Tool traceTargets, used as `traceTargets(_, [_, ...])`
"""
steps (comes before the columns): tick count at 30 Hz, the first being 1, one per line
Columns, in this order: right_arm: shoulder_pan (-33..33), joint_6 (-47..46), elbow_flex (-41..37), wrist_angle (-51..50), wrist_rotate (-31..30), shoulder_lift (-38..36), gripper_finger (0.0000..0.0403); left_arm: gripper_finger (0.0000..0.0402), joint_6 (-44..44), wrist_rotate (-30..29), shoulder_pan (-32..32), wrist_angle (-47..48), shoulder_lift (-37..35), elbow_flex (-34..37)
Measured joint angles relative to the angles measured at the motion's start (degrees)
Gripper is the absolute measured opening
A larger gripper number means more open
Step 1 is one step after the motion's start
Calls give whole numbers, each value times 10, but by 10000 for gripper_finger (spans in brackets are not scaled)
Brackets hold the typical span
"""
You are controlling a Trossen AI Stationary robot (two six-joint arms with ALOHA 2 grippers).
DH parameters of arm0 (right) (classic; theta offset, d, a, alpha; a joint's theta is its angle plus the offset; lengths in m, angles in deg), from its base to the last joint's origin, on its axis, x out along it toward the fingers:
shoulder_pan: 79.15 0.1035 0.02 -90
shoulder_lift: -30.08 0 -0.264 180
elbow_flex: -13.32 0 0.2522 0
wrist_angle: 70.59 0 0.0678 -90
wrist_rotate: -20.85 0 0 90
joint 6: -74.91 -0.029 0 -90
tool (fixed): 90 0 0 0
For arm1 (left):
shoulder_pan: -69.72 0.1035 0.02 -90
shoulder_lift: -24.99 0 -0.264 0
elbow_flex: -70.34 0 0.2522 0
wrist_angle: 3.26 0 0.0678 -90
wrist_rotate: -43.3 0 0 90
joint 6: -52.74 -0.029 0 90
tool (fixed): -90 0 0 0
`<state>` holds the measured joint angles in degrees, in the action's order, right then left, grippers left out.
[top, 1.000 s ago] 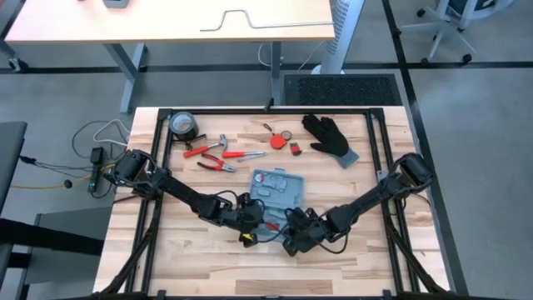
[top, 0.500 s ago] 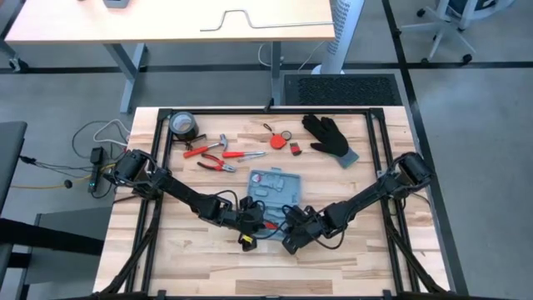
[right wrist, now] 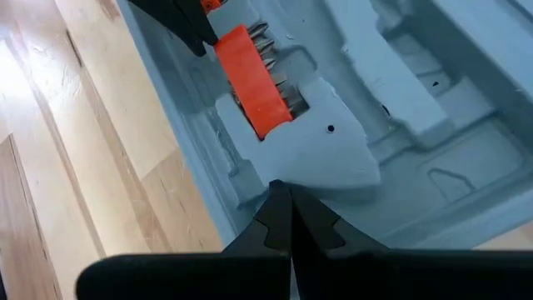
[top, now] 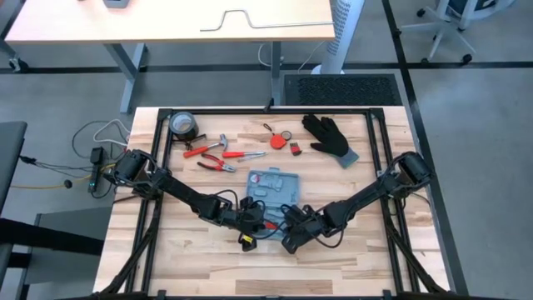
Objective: Prefit tool cases
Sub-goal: Put the orange screwdriver bits into the gray prefit tool case
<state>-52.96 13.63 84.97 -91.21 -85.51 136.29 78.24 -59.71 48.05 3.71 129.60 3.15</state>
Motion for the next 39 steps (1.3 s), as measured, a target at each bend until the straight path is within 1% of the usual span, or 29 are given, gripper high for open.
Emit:
traceTargets(5, [-4,20,0,23,0,-1,1,0,2,2,0,-2,3,-1])
traceTargets(10, [-16,45,0,76,12,0,1,0,7,10,0,1,4,0])
traceTargets(14, [-33,64,0,79,19,0,1,0,6,9,0,2,4,2])
traceTargets(16, [-41,78,0,83,31,0,1,0,5,9,0,3,4,2])
traceTargets(20, [-54,92,1,126,67,25,1,0,5,8,3,3,4,2])
traceTargets(24, [-55,93,22,129,85,56,1,0,5,10,8,6,4,2])
traceTargets(28, [-54,95,42,114,84,71,1,0,4,12,10,6,4,2])
traceTargets(33, [-54,98,47,97,87,72,1,0,-20,16,11,10,-7,3])
traceTargets(39, [-54,98,47,98,88,73,1,0,-24,-10,15,13,-30,3])
